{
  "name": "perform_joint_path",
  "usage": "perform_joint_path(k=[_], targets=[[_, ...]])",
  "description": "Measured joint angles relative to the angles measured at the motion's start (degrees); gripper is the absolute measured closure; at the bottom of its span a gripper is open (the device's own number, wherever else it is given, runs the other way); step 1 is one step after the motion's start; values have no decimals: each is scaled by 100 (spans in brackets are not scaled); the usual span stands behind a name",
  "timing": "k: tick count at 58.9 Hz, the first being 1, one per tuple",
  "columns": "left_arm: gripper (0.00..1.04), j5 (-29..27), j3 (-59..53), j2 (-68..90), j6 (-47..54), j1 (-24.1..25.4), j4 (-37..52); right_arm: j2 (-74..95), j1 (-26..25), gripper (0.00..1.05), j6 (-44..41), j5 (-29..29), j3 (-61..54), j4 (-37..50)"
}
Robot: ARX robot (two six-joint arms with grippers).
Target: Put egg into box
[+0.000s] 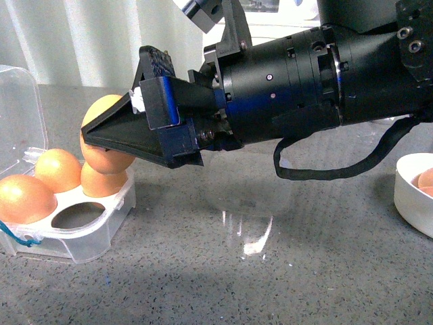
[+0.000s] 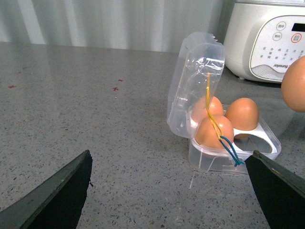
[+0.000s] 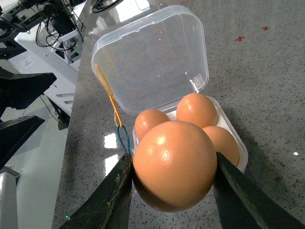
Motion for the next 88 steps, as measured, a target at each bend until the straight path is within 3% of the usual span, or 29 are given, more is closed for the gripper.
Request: perform_joint_path(k=[27,88], targets=[[7,0,0,0,0,0,0,72,273,64,-376,-367,149,-516],[7,0,0,0,0,0,0,535,514,64,-872,179,649,-848]])
